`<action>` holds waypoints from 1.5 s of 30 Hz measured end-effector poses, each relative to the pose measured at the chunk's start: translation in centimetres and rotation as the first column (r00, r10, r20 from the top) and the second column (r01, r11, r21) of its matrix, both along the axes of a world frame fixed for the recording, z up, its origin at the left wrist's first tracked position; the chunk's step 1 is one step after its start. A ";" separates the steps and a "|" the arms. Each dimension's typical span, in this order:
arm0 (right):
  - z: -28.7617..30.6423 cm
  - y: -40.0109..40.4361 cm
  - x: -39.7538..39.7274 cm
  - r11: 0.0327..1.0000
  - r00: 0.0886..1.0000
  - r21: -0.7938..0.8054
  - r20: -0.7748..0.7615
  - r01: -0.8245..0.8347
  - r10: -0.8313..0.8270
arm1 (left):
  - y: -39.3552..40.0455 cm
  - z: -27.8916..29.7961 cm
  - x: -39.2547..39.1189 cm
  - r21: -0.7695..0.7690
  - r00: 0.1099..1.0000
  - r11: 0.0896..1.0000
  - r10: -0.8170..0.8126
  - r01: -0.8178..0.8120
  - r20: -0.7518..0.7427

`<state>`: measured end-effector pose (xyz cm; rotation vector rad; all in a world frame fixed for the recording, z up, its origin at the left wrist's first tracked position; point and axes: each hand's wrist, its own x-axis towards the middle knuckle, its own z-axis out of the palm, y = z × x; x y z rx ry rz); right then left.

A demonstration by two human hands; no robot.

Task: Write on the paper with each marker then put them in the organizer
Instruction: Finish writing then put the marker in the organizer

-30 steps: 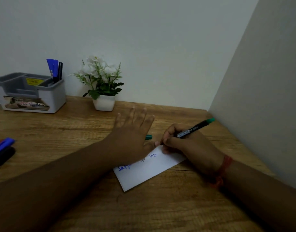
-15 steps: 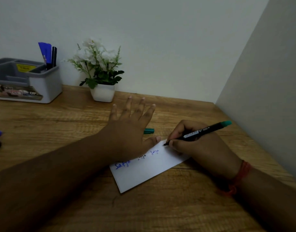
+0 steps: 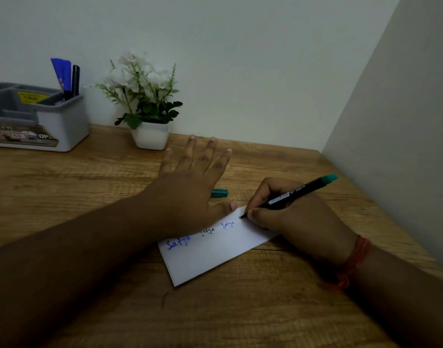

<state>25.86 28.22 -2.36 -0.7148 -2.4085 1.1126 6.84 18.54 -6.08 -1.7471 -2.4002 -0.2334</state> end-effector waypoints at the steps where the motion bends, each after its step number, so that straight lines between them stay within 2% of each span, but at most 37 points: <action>1: 0.0 0.0 0.0 1.000 1.000 0.003 0.003 0.000 0.000 | 0.0 0.0 0.0 0.002 1.000 1.000 0.000 0.000 -0.001; 45: -0.3 0.5 -0.3 0.996 0.998 0.063 -0.016 0.063 -0.062 | 0.0 0.0 -0.2 -0.011 1.000 1.000 -0.006 0.006 0.000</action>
